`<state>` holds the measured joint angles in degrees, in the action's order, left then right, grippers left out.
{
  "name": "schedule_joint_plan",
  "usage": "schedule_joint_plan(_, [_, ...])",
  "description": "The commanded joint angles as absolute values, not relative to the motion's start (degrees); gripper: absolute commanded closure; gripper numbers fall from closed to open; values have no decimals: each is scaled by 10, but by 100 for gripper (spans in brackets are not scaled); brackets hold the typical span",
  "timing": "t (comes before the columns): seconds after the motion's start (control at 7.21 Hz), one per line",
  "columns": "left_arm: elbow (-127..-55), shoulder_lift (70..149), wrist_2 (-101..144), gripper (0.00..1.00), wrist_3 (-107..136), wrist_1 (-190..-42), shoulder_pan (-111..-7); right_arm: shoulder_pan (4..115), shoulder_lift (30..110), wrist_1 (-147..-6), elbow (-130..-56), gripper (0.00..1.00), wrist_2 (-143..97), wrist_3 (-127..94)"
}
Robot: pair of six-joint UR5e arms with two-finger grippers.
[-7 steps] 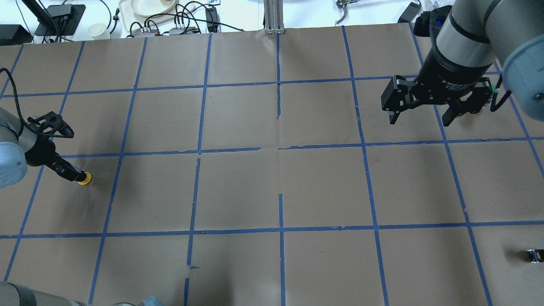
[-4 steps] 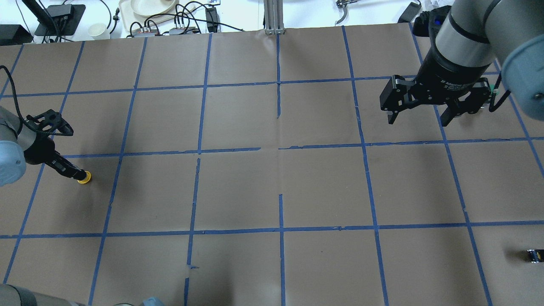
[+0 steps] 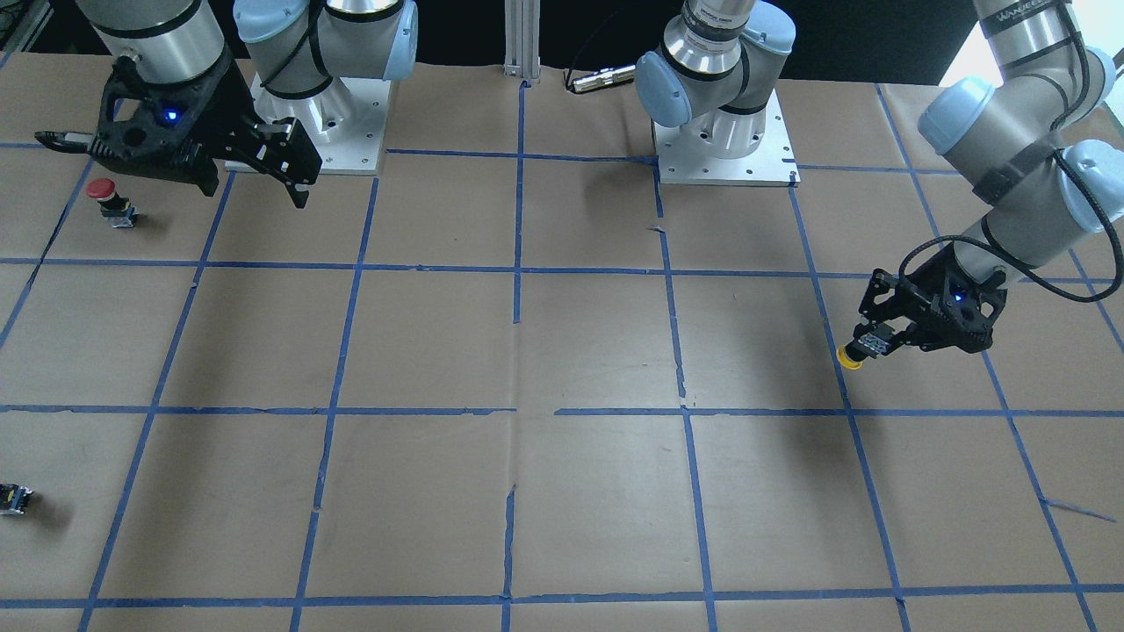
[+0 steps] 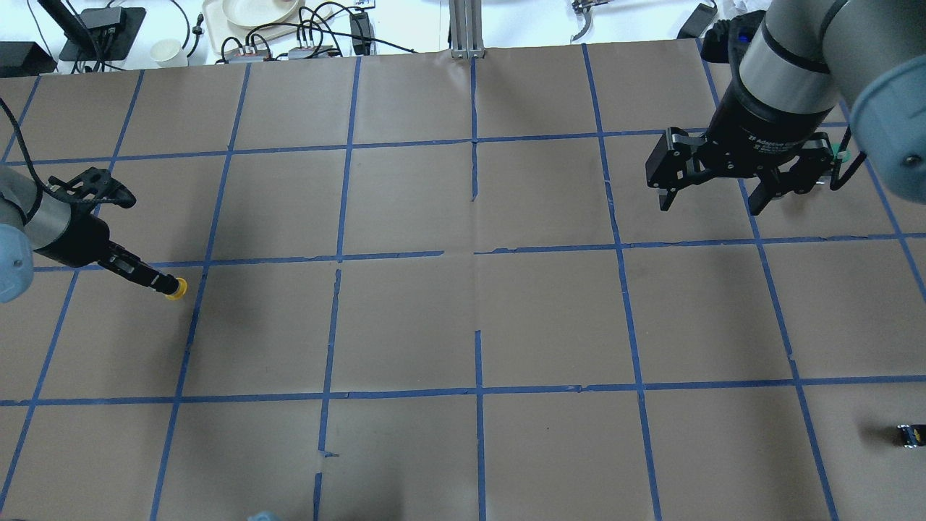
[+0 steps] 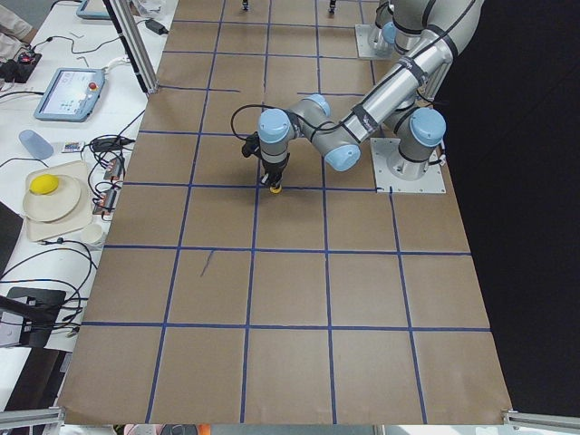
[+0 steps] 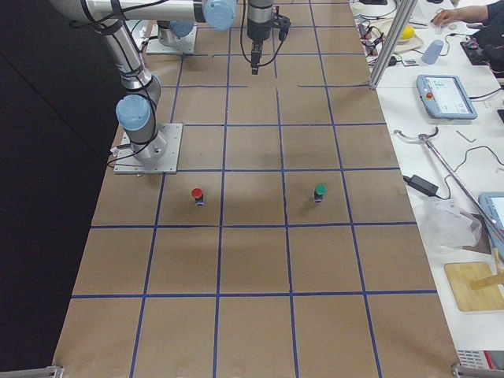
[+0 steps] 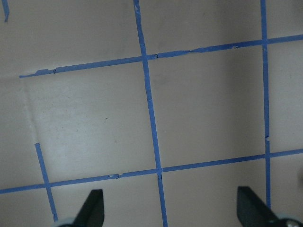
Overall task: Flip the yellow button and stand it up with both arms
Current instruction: 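Lift the yellow button with the left gripper, yellow cap pointing outward, then carry the button toward the table center with the left gripper while the right gripper approaches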
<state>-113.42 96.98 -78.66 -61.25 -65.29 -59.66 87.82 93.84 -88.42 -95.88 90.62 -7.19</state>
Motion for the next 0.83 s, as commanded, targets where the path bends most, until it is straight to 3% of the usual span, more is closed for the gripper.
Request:
schedule_joint_plan(0.0, [-1122, 920, -745, 90, -561, -729, -680, 852, 906, -883, -950, 0, 887, -134])
schedule_joint_plan(0.69, [-1088, 883, -453, 90, -411, -854, -746, 811, 895, -886, -945, 0, 587, -378])
